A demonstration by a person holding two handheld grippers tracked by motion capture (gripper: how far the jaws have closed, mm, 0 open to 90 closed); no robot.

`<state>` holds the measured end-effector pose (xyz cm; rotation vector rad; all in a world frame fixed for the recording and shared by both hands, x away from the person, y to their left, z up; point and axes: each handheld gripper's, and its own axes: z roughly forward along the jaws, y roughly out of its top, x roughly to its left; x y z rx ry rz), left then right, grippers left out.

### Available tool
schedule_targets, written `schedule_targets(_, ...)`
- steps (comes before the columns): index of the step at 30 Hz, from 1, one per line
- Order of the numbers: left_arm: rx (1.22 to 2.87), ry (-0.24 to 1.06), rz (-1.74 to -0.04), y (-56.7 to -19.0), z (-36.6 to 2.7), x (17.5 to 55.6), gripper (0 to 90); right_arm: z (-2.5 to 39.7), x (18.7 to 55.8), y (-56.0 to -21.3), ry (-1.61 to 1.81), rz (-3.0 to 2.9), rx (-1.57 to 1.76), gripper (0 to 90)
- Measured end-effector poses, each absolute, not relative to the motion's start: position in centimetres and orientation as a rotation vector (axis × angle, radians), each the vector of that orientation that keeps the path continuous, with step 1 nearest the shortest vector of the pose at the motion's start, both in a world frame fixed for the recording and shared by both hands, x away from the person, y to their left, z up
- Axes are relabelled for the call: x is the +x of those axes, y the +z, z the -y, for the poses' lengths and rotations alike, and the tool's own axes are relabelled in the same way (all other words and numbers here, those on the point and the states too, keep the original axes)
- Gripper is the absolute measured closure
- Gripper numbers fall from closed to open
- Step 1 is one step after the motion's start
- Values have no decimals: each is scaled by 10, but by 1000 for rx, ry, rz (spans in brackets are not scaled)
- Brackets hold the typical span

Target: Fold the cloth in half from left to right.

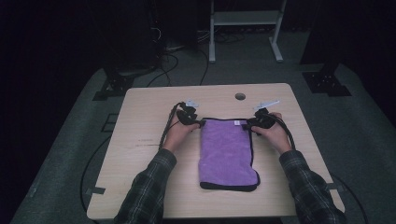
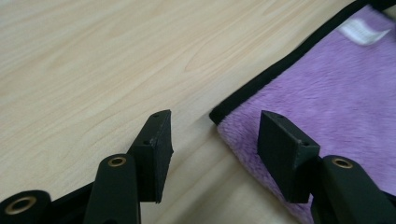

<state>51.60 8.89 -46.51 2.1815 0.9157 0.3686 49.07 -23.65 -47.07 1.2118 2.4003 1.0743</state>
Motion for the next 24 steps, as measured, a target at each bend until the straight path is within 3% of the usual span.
schedule_targets(3,2193,353,-919,-468,-87,520,448,236,492,-475,1082,-2400,1213,454)
schedule_targets(7,2183,308,-917,-471,-86,522,522,236,492,-474,1084,-2405,1216,548)
schedule_targets(9,2184,286,-912,-470,-85,522,605,237,492,-474,1103,-2418,1219,654)
schedule_targets(14,2195,238,-919,-467,-81,520,824,234,491,-474,1117,-2431,1224,767)
schedule_targets(24,2130,245,-892,-446,-86,515,853,234,487,-463,1135,-2389,1176,783)
